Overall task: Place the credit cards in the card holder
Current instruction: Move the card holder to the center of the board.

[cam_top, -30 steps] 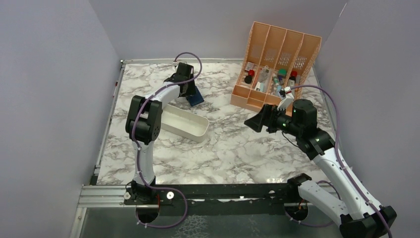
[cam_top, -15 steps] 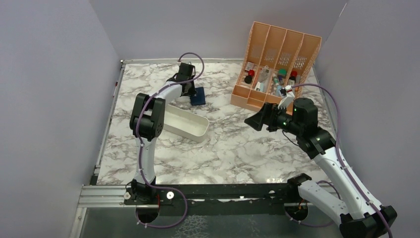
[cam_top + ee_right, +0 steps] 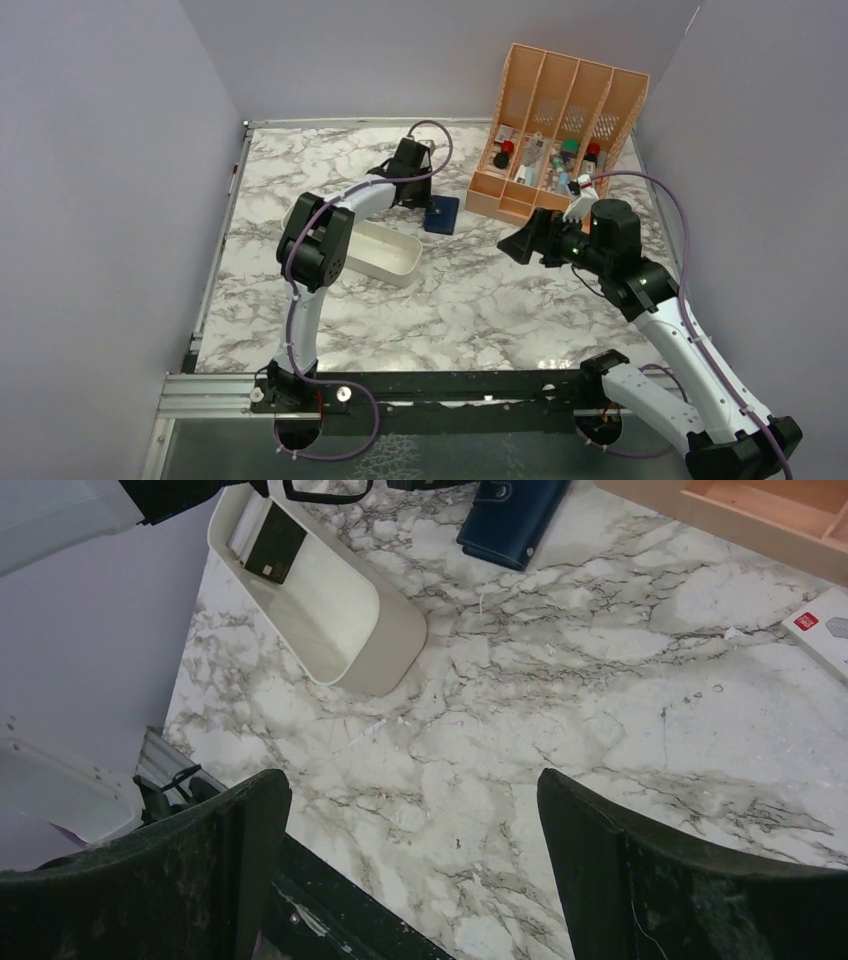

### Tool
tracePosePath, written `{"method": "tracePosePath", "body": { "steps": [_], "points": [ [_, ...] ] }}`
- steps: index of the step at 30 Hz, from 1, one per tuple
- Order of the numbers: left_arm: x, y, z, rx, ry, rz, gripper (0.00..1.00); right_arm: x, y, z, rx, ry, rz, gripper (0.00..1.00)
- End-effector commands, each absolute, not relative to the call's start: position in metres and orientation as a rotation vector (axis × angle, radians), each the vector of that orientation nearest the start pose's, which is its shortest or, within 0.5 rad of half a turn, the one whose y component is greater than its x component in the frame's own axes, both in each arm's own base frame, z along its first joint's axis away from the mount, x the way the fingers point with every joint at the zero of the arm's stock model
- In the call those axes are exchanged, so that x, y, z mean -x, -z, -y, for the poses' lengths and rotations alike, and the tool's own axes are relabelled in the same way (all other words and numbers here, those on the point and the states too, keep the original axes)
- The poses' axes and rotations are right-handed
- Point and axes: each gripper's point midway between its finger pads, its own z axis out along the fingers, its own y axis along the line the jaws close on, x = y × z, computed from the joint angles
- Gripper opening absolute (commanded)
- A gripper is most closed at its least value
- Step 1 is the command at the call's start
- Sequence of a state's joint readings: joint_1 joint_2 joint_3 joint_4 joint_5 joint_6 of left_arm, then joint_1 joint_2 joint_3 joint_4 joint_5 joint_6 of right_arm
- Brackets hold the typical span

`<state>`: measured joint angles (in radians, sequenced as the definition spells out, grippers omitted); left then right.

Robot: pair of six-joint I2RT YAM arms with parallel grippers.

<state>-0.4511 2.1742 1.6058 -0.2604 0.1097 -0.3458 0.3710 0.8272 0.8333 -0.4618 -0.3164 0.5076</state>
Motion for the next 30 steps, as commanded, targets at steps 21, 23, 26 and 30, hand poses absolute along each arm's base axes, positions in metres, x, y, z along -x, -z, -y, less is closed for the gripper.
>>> {"method": "tracePosePath", "body": {
  "steps": [21, 23, 26, 30],
  "points": [
    [-0.307, -0.072, 0.366, -0.492, 0.804, -2.428, 0.18, -0.225, -0.162, -0.158, -0.062, -0.801, -2.268, 0.96],
    [-0.312, -0.084, 0.371, -0.443, 0.817, -2.396, 0.28, -0.229, -0.155, -0.158, -0.107, -0.795, -2.274, 0.96],
    [-0.324, -0.101, 0.382, -0.453, 0.788, -2.336, 0.36, -0.231, -0.145, -0.156, -0.176, -0.781, -2.306, 0.96],
    [-0.343, -0.092, 0.38, -0.46, 0.634, -2.354, 0.36, -0.228, -0.144, -0.157, -0.174, -0.797, -2.314, 0.96]
  ]
}}
